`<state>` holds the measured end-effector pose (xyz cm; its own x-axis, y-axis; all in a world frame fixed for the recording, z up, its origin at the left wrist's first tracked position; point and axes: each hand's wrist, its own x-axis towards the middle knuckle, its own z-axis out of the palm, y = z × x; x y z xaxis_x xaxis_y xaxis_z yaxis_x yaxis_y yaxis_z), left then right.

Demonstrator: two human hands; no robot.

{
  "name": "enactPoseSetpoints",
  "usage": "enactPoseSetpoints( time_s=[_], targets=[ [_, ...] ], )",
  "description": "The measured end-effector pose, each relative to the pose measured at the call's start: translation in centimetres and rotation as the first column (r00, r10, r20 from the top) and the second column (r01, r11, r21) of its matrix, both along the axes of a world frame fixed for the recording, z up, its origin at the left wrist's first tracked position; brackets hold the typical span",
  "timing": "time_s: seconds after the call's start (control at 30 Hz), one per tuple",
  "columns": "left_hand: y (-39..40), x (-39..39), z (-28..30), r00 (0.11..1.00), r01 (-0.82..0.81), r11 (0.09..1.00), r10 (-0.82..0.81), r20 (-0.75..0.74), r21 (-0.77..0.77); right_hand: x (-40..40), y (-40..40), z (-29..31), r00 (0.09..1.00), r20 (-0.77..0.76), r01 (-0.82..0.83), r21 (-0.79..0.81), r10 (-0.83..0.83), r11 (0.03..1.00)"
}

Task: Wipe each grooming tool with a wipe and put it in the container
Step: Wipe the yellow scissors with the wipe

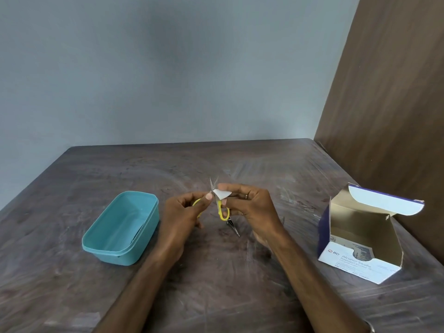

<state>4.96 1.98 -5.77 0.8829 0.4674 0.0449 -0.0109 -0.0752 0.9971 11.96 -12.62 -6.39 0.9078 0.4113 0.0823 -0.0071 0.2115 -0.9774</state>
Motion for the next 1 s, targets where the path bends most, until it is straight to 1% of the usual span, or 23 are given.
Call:
enactPoseSetpoints(
  time_s=[0.17, 0.37, 0.5, 0.57, 0.63, 0.73, 0.83, 1.0],
  targets=[
    [0.25, -0.3, 0.23, 0.999, -0.051, 0.999, 0.051, 0.011, 0.005, -0.2, 0.22, -0.01, 0.999, 0.05, -0.005, -0.061, 0.008, 0.998],
    [0.38, -0.35, 0.34, 0.998, -0.061, 0.997, 0.06, -0.01, -0.056, -0.14, -0.09, 0.22, 0.996, 0.08, -0.018, -0.099, 0.026, 0.995],
    [0.4, -0.4, 0.34, 0.999, -0.053, 0.997, 0.053, -0.001, -0.047, -0.18, -0.38, 0.35, 0.996, 0.067, -0.051, -0.123, 0.06, 0.991],
    [0.52, -0.27, 0.17, 0.998, -0.069, 0.997, 0.069, -0.004, -0.035, -0.17, -0.63, 0.55, 0.997, 0.028, -0.067, -0.097, 0.07, 0.993],
    [0.61, -0.17, -0.04, 0.997, -0.075, 0.997, 0.075, -0.011, -0.031, -0.05, -0.71, 0.66, 1.0, 0.004, -0.01, -0.052, 0.01, 0.999],
    [0.51, -0.18, -0.26, 0.998, -0.07, 0.997, 0.07, -0.007, -0.023, 0.36, -0.64, 0.49, 0.994, 0.032, 0.107, -0.016, -0.106, 0.994],
    [0.2, -0.27, -0.34, 0.998, -0.059, 0.998, 0.059, -0.005, -0.013, 0.45, -0.52, 0.34, 0.995, 0.048, 0.092, -0.007, -0.092, 0.996],
    [-0.18, -0.53, -0.21, 0.999, -0.019, 0.999, 0.017, 0.03, 0.039, 0.17, -0.13, 0.14, 0.995, 0.078, 0.07, -0.041, -0.067, 0.997]
  ],
)
